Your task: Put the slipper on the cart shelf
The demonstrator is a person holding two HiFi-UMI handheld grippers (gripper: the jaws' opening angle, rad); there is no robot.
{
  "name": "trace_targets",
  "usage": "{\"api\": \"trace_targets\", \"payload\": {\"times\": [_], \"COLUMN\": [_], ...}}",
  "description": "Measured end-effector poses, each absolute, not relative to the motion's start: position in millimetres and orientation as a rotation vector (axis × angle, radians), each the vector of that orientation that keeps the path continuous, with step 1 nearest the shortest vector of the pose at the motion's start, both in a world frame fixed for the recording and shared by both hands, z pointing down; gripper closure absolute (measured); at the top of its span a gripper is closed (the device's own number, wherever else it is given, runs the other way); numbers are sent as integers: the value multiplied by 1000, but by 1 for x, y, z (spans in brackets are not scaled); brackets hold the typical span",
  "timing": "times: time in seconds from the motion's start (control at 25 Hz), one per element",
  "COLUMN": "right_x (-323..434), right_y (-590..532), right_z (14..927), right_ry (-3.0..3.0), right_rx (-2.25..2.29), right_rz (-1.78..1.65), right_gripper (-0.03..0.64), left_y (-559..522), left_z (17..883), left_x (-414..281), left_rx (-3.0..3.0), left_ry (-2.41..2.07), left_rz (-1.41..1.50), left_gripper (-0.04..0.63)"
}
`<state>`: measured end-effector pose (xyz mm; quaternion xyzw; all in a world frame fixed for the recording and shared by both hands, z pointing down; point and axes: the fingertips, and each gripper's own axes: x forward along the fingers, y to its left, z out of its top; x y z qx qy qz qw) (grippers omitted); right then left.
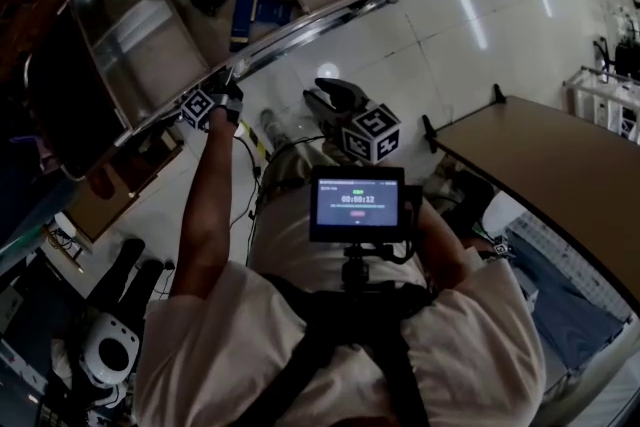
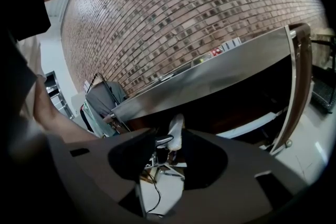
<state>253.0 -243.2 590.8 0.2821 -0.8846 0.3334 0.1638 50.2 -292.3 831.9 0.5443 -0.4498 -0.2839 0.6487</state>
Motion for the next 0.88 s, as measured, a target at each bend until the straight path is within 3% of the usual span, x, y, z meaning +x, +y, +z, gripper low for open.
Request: {"api": "trace_targets", "payload": {"times": [0.08, 0.52, 0.76, 0.88], "right_x": [253, 256, 260, 262], "right_y": [-241, -236, -232, -231], "right_z": [591, 596, 601, 602], "right_ry": [-2523, -2508, -2487, -2482], "right_rx": [800, 816, 829, 835], "right_rz": [952, 978, 985, 981], "right_gripper": [456, 456, 456, 456], "left_y": [-287, -229, -242, -250], "left_z": [834, 857, 854, 851], "left_x": [49, 104, 111, 101], "left_rx": [1213, 1258, 1263, 1279], "left_ry": [-1062, -1018, -1011, -1044], "left_rz": [-645, -365, -394, -386], "left_gripper": [284, 282, 443, 469]}}
